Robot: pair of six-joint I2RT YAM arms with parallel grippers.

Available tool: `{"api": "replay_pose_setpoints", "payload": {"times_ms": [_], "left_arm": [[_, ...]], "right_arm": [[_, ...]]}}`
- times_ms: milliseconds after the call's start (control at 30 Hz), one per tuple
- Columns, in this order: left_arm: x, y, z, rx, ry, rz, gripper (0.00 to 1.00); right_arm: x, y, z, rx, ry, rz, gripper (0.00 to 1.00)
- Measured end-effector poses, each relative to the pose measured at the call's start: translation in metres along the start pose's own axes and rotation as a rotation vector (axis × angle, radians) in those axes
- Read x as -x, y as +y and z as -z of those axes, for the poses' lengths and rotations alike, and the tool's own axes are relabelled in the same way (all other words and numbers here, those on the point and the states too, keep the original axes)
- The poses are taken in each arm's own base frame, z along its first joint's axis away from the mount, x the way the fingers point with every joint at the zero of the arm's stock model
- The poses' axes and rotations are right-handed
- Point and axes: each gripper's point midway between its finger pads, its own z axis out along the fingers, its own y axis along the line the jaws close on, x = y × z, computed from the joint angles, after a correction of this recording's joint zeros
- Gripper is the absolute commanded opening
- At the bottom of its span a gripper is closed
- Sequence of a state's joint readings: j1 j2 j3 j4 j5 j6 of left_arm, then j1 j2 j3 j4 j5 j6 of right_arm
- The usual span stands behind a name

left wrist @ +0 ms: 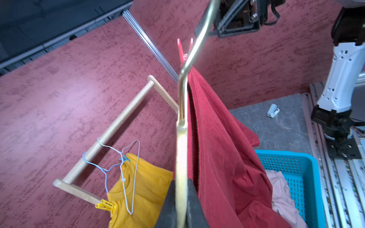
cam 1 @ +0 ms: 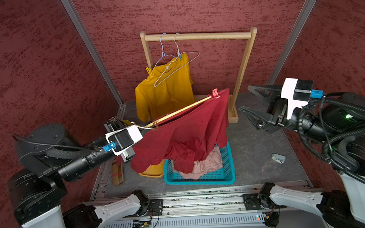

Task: Remove the clothespins securing t-shirts to the hanger
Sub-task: Pick up the hanger from the clothes rail.

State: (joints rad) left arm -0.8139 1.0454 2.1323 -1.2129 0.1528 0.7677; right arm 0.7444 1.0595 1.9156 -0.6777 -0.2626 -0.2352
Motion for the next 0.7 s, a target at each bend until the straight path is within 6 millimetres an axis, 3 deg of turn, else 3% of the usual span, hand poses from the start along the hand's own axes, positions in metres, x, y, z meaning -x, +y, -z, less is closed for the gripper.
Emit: {"api": "replay_pose_setpoints", "payload": {"times_ms": [167, 333, 467, 700], "left_arm": [[-0.029, -0.031, -0.05, -0.195, 0.121, 0.069, 0.0], [-0.055, -0.063, -0.098, -0.388, 0.206, 0.193, 0.0], [-0.069, -0.071, -0.116, -0.472, 0.216, 0.328, 0.0], [-0.091, -0.053, -0.131, -0.506, 0.146, 0.589, 0.0]], "right_arm": [[0.014, -0.01, 0.0, -0.041, 0.01, -0.003, 0.7], [0.001, -0.008, -0.003, -0.027, 0.076, -0.019, 0.71], [-0.025, -0.001, -0.014, 0.018, 0.162, -0.041, 0.7], [-0.102, 0.018, -0.038, 0.125, 0.361, -0.097, 0.7]]}}
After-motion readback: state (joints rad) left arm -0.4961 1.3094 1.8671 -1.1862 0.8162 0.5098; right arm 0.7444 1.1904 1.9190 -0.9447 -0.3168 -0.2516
